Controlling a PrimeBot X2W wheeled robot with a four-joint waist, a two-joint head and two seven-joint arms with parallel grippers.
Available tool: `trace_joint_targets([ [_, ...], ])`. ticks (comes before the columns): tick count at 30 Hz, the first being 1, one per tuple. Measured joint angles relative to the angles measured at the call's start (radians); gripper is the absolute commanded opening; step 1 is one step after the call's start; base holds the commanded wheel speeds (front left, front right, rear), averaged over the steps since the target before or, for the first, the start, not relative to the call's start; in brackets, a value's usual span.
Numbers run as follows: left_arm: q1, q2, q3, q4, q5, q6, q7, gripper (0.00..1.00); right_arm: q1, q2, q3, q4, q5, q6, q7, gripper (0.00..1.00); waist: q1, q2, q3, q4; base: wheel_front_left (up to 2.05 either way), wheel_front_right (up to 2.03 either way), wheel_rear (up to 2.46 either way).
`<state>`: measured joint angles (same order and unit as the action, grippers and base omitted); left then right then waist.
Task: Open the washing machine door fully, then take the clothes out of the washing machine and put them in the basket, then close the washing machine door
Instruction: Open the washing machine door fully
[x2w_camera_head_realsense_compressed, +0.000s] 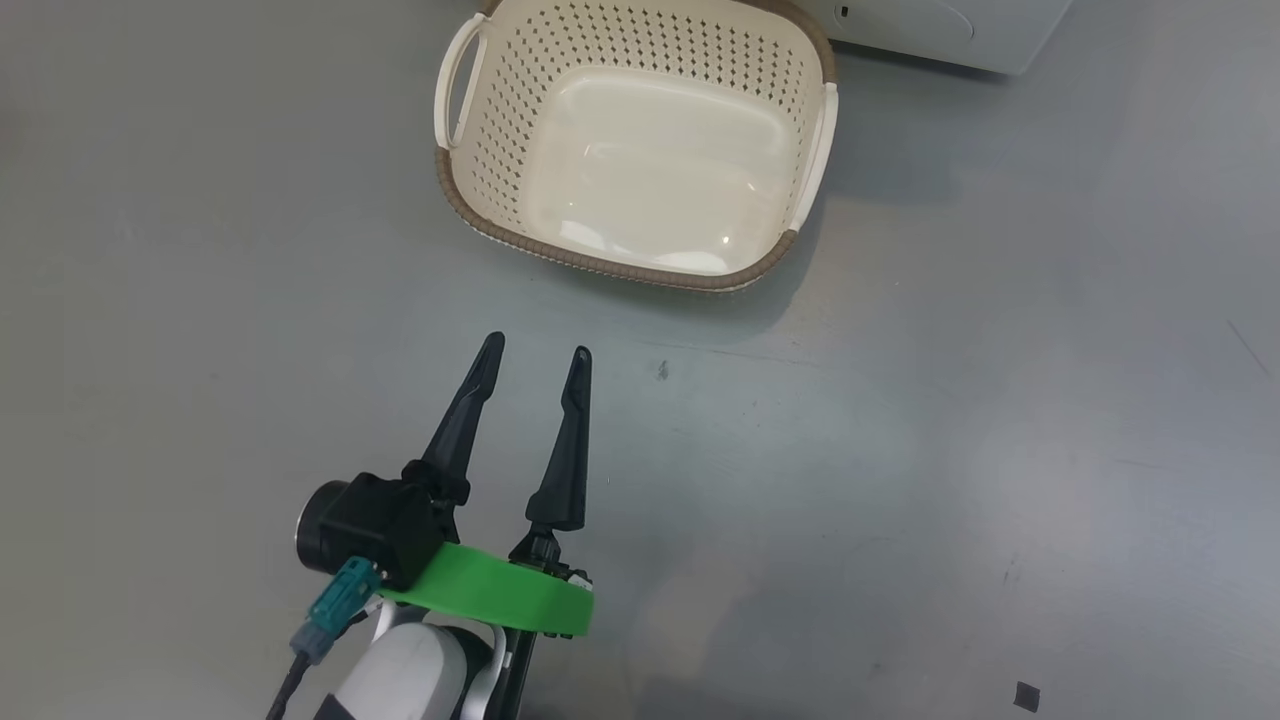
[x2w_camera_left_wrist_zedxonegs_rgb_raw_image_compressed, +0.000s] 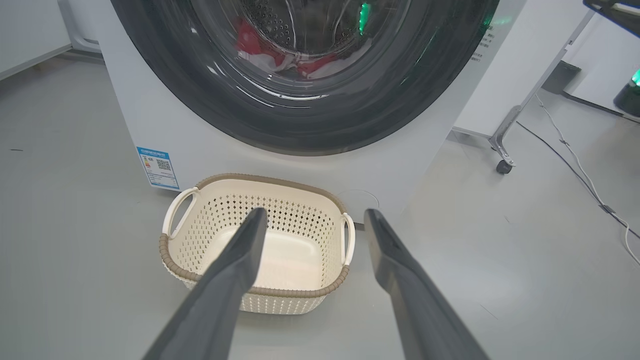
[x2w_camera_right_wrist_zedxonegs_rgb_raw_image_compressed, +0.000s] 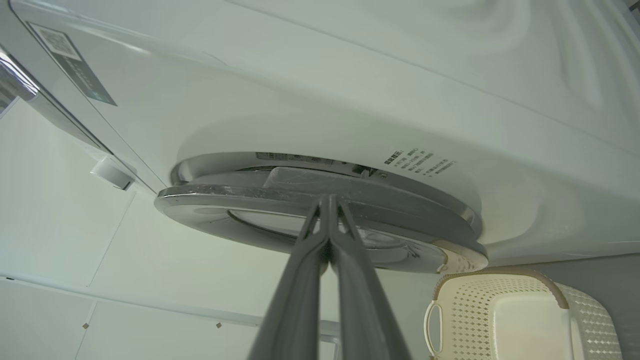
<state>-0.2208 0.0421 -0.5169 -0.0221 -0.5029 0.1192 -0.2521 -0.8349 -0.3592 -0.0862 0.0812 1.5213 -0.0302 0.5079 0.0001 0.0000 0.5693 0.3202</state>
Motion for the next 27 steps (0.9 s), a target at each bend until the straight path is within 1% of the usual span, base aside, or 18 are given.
trace_joint_targets([
  [6, 0.0, -0.001, -0.016, -0.013, -0.007, 0.0, 0.0, 1.0, -0.091, -0.026, 0.019, 0.009, -0.004, -0.044, 0.029, 0.0, -0.0001, 0.0, 0.019, 0.018, 0.0, 0.0, 0.0],
  [11, -0.001, -0.001, -0.022, -0.026, -0.016, 0.0, 0.0, 1.0, -0.17, -0.037, 0.039, 0.009, -0.01, -0.069, 0.052, 0.0, -0.0001, 0.0, 0.043, 0.034, 0.0, 0.0, 0.0],
  [18, -0.008, -0.002, -0.046, -0.046, -0.032, 0.0, 0.0, 1.0, -0.238, -0.065, 0.054, 0.037, -0.036, -0.083, 0.07, 0.0, -0.0001, 0.0, 0.077, 0.067, 0.0, 0.0, 0.0],
  [27, -0.01, -0.005, -0.065, -0.06, -0.06, 0.0, 0.0, 1.0, -0.315, -0.065, 0.091, 0.085, -0.037, -0.089, 0.108, 0.0, -0.0001, 0.0, 0.113, 0.124, 0.0, 0.0, 0.0],
])
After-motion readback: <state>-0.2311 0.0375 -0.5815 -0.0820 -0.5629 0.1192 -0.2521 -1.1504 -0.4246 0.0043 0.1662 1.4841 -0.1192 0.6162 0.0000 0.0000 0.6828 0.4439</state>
